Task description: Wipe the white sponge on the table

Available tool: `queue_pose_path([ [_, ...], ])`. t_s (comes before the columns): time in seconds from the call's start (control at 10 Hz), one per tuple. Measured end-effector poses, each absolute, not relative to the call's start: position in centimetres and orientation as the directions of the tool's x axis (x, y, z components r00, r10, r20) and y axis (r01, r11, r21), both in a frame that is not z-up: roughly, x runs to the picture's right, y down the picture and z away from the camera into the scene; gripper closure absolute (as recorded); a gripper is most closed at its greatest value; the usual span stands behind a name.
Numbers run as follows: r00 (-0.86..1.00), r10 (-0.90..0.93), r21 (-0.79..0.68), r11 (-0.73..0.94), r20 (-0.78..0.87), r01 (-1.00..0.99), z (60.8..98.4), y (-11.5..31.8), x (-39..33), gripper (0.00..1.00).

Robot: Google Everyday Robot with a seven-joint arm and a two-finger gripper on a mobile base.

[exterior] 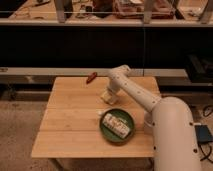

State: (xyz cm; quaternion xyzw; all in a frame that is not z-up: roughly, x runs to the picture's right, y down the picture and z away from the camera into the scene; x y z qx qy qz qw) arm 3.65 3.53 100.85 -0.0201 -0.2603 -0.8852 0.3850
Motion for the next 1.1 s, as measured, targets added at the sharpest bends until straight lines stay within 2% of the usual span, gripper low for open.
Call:
queue_pose_path([
  [0.6,-0.732,-0.664,0.463,-0.607,0.15,0.646,102.6,-0.6,-6.0,0.87],
  [0.8,-0.754,-0.649,0.488,-0.628,0.103,0.607,101.8,-0.9,-9.3,0.87],
  [1.1,-0.793,-0.609,0.544,-0.663,0.009,0.514,98.4,0.3,-13.6,0.87],
])
